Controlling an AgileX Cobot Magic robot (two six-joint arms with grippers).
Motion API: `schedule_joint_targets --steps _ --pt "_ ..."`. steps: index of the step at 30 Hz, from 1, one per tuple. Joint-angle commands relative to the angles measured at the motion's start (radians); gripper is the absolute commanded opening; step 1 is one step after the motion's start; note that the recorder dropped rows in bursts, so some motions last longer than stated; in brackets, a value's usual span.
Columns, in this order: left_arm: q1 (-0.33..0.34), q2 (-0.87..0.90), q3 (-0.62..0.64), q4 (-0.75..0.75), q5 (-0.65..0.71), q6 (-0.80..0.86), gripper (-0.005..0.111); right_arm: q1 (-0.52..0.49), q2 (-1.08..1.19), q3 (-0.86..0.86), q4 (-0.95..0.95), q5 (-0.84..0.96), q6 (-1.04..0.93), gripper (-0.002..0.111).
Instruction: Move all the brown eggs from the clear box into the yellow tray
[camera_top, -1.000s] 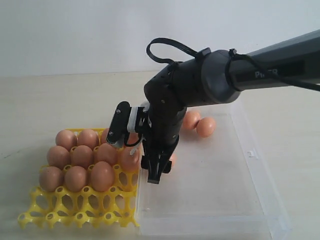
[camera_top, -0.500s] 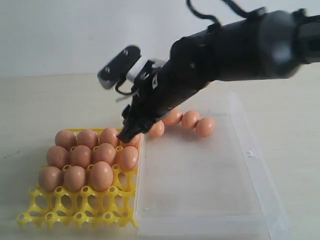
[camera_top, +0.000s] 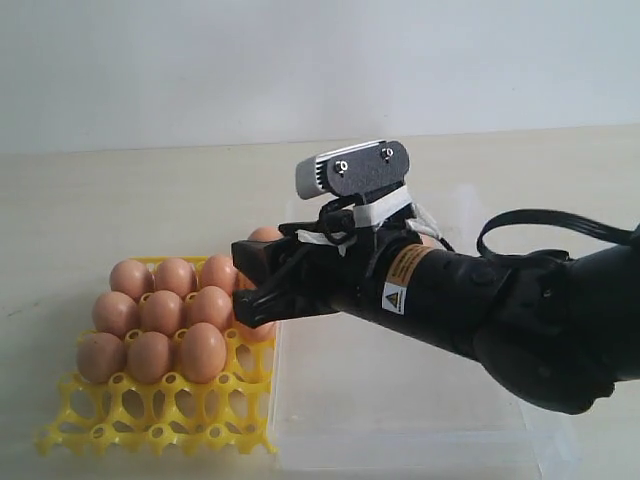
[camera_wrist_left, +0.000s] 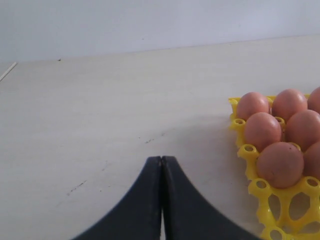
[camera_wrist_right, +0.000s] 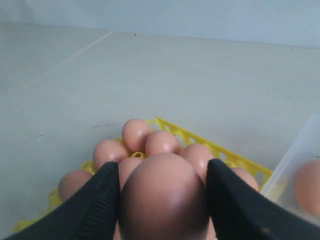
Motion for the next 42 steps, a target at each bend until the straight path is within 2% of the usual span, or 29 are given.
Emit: schedule_joint_targets --steps 1,9,24,27,36,39,42 --pt "0.003 0.004 -0.005 0.003 -0.001 0.004 0.0 0.004 0.049 0.007 -0.069 -0.091 0.083 0.0" --pt "0.003 0.004 -0.005 0.003 -0.001 0.004 0.0 0.004 0.114 0.007 -0.214 -0.13 0.219 0.0" --pt "0.003 0.004 -0.005 0.003 -0.001 0.004 0.0 0.004 0.207 0.005 -0.15 -0.19 0.197 0.002" --pt "0.003 0.004 -0.005 0.003 -0.001 0.004 0.0 0.004 0.209 0.005 -0.15 -0.19 0.197 0.01" --pt "0.003 0.004 -0.005 0.003 -0.001 0.004 0.0 0.004 0.209 0.005 -0.148 -0.188 0.181 0.047" --pt "0.003 0.004 -0.005 0.003 -0.001 0.004 0.0 0.004 0.209 0.005 -0.148 -0.186 0.17 0.056" --pt "0.003 0.004 -0.005 0.003 -0.001 0.004 0.0 0.004 0.209 0.005 -0.146 -0.184 0.17 0.058"
